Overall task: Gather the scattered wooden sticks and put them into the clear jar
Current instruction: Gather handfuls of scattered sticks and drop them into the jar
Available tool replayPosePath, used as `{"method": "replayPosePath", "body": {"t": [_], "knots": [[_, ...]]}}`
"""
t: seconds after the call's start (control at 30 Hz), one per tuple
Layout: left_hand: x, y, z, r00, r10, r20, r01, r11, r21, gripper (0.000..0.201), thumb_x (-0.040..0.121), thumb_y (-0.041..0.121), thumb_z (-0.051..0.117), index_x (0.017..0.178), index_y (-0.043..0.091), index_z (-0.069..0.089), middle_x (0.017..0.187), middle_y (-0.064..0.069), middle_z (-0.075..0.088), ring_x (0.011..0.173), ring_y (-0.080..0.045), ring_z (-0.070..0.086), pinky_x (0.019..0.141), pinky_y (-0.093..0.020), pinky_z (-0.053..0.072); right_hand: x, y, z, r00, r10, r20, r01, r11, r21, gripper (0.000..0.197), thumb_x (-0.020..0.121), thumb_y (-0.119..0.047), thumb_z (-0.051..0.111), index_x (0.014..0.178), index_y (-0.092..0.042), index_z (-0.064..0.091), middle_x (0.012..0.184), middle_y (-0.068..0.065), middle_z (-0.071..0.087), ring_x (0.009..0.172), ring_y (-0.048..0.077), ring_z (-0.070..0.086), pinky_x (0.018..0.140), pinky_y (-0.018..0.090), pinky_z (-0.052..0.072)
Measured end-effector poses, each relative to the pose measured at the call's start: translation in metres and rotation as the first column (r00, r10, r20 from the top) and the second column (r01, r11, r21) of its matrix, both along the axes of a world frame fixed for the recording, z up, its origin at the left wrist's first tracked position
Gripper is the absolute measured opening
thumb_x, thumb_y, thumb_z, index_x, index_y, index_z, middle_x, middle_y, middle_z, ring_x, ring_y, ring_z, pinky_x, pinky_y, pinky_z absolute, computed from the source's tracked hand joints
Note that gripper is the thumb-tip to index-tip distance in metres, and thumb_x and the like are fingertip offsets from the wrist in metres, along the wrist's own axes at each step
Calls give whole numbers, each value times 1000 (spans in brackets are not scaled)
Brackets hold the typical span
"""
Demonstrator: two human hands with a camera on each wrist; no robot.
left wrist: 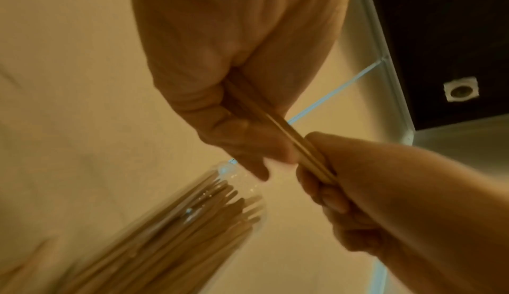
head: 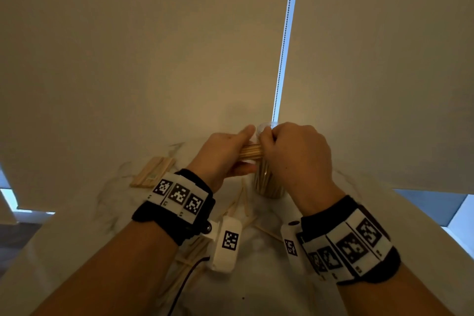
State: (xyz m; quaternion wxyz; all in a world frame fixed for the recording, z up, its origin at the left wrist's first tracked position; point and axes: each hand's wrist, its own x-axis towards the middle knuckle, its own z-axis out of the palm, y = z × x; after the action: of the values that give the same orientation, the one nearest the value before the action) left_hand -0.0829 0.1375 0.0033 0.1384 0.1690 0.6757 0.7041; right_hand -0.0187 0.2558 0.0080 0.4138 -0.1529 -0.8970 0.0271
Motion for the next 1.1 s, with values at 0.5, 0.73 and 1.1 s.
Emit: {"method": "replayPosePath", "body": {"t": [0.5, 0.73, 1.1], "knots": [[3, 9, -6, 1000, -23, -5, 24, 995, 95, 33, 98, 36, 59, 85, 9, 73, 69, -11, 68, 43, -10, 47, 39, -17, 37, 6, 24, 9, 981, 43, -188, -27, 996, 88, 55, 99, -52, 45, 55, -19, 51, 44, -3, 36, 40, 9, 30, 45, 21, 12], [7, 20, -11, 994, -105, -42, 110, 985, 131, 46, 95, 49, 58, 114, 8, 66, 101, -15, 74, 79, -19, 68, 63, -26, 57, 9, 70, 14, 986, -75, -149, 49, 984, -170, 58, 98, -53, 39, 62, -15, 64, 47, -1, 45, 49, 19, 46, 49, 27, 28], [-24, 49, -13, 980, 5, -201, -36, 988, -150, 108, 69, 45, 87, 153, 20, 23, 147, -6, 41, 125, -14, 43, 100, -29, 39, -18, 112, 36, 984, -113, -138, 103, 991, -83, 51, 98, -48, 45, 69, -12, 67, 55, 2, 51, 56, 25, 51, 53, 29, 34]]}}
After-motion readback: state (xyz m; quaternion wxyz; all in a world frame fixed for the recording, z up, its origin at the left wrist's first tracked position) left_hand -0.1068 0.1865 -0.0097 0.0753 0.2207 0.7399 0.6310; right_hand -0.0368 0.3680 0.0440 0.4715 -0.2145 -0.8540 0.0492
